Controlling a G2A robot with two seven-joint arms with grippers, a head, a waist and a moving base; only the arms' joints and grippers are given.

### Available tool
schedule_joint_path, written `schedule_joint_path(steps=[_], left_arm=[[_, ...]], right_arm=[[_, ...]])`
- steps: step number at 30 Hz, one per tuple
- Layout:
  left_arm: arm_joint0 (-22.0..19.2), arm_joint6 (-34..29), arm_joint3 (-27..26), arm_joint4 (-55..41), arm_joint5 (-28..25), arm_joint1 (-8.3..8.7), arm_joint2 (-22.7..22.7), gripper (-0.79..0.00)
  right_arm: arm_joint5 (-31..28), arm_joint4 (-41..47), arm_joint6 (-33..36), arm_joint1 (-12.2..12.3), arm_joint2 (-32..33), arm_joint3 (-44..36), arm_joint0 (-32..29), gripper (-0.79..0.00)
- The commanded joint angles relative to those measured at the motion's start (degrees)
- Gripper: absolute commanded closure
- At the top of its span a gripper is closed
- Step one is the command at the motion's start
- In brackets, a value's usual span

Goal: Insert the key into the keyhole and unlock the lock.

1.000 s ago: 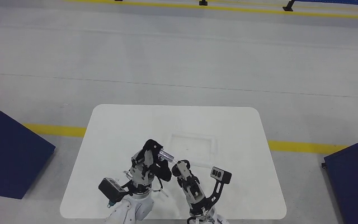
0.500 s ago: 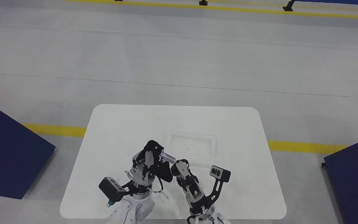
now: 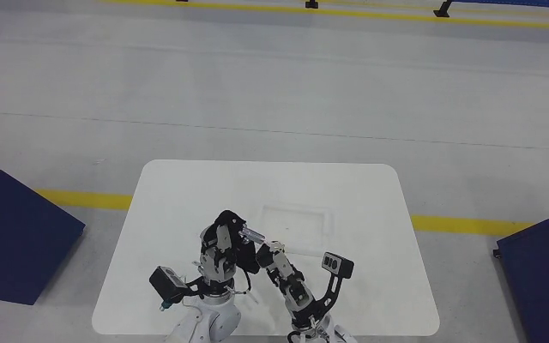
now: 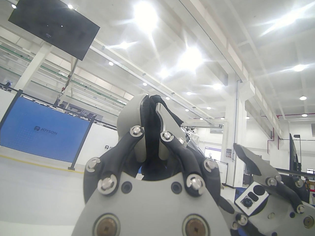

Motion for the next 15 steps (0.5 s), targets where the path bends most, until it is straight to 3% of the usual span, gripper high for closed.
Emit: schedule_joint_path(steps=[1, 5, 9, 15], left_arm=[[0.13, 0.01, -0.08, -0.56, -0.12, -0.07, -0.10, 0.000], [0.33, -0.23, -0.44, -1.32, -0.36, -0.16, -0.34, 0.000], [0.48, -0.32, -0.61, -1.37, -0.39, -0.22, -0.54, 0.000], [0.54, -0.45, -0.72, -1.57, -0.49, -0.39, -0.57, 0.000]], right_arm=[[-0.05, -0.22, 0.24, 0.01, 0.23, 0.02, -0.18, -0.536], [-0.45, -0.55, 1.13, 0.24, 1.51, 0.39, -0.74, -0.520], [-0.83, -0.57, 2.40, 0.66, 3.69, 0.57, -1.37, -0.382], [-0.67, 0.42, 4.54, 1.18, 6.40, 0.27, -1.54, -0.329]])
